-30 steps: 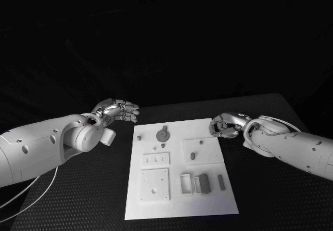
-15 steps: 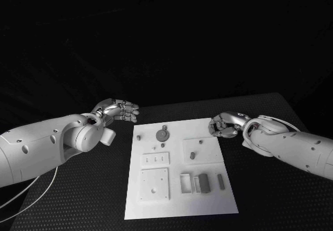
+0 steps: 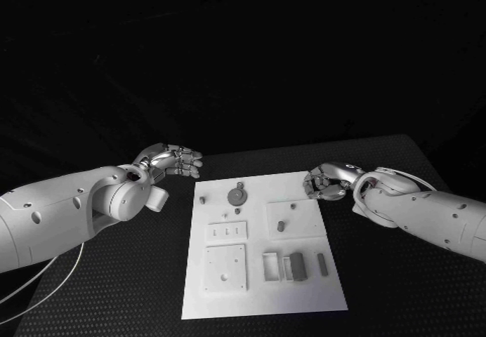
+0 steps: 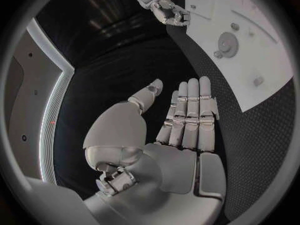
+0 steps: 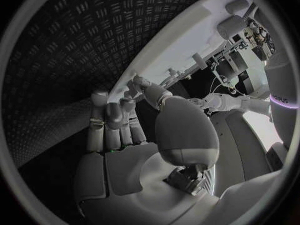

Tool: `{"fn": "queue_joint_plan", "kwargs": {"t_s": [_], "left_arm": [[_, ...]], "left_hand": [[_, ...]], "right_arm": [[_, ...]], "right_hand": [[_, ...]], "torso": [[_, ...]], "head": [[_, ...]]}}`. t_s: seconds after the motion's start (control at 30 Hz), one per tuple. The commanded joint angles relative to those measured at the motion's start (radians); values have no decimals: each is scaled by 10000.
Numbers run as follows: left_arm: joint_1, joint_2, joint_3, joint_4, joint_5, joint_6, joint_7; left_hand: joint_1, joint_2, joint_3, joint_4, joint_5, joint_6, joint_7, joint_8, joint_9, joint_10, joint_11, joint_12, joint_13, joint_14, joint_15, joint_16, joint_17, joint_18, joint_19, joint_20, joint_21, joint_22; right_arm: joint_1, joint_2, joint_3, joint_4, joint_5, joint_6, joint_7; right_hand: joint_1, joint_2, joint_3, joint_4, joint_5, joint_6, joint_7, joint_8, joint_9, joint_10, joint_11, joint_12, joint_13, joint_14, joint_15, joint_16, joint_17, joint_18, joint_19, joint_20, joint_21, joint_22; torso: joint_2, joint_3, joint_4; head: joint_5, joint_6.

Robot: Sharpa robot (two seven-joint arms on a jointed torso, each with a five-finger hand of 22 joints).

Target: Assemble the parts on the task board

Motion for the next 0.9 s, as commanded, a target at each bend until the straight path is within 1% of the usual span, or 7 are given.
{"fn": "queue_joint_plan", "kwargs": {"t_s": [0.03,0.17,0.3,0.53,0.63,0.8,0.9], "left_arm": [[4,17,6,14,-20,131,56],[4,17,6,15,-20,133,54],[4,13,6,11,-20,138,53],[4,1,6,19,-20,141,47],[4,2,6,18,-20,146,45],[4,3,6,17,-21,144,44],[4,2,6,14,-21,143,43]], "left_hand": [[-100,12,-12,29,33,12,28,-59,16,54,21,-37,12,48,9,-70,17,197,67,-12,-64,13],[-99,13,-12,28,33,12,28,-60,17,55,22,-40,14,49,9,-73,20,197,67,-12,-65,14],[-98,13,-11,27,33,12,28,-61,19,55,22,-42,17,49,9,-76,23,198,68,-12,-67,15],[-98,13,-12,27,33,12,28,-62,21,56,22,-46,21,51,9,-81,28,197,69,-12,-69,17],[-98,13,-12,27,33,12,28,-63,22,56,22,-47,22,51,10,-83,30,197,69,-12,-70,18],[-98,14,-11,27,33,13,28,-63,23,57,22,-49,24,52,9,-86,33,198,69,-12,-71,19],[-96,14,-11,26,33,13,28,-64,24,57,21,-50,26,53,9,-88,35,198,69,-12,-72,20]], "right_arm": [[-8,19,0,5,9,49,69],[-8,40,0,5,22,57,77],[-8,47,0,0,30,64,67],[-8,48,0,-7,29,24,46],[-8,52,0,-6,25,-6,40],[-8,54,0,-18,-28,-68,7],[-8,59,0,-31,-28,-79,8]], "right_hand": [[-32,-67,-12,57,16,152,233,-19,-10,-2,-4,51,-12,-8,7,23,-11,130,35,15,6,188],[-74,-128,-27,101,16,163,234,-14,-14,-2,-2,52,-17,-10,9,22,-13,130,36,18,4,186],[-74,-131,-25,109,18,166,233,-12,-14,-2,-3,52,-18,-11,9,23,-13,130,37,17,3,185],[-64,-22,15,192,22,290,191,59,7,5,-39,61,-26,-4,-18,31,-14,130,48,10,5,183],[-60,74,27,228,20,421,146,135,39,9,-81,65,-33,0,-53,36,-15,130,48,5,8,186],[-38,371,36,232,19,762,3,341,154,43,-214,72,-51,17,-171,47,-20,130,49,-10,26,194],[-41,484,36,224,20,856,-38,397,193,55,-251,70,-59,22,-208,48,-23,130,49,-15,33,194]], "torso": [[-6,-4,-2],[-4,-6,-2],[-9,1,-4],[-7,3,-5],[-5,5,-8],[-10,9,-6],[-10,9,-6]], "head": [[9,-13],[18,-20],[36,-32],[39,-35],[42,-39],[36,-49],[36,-49]]}}
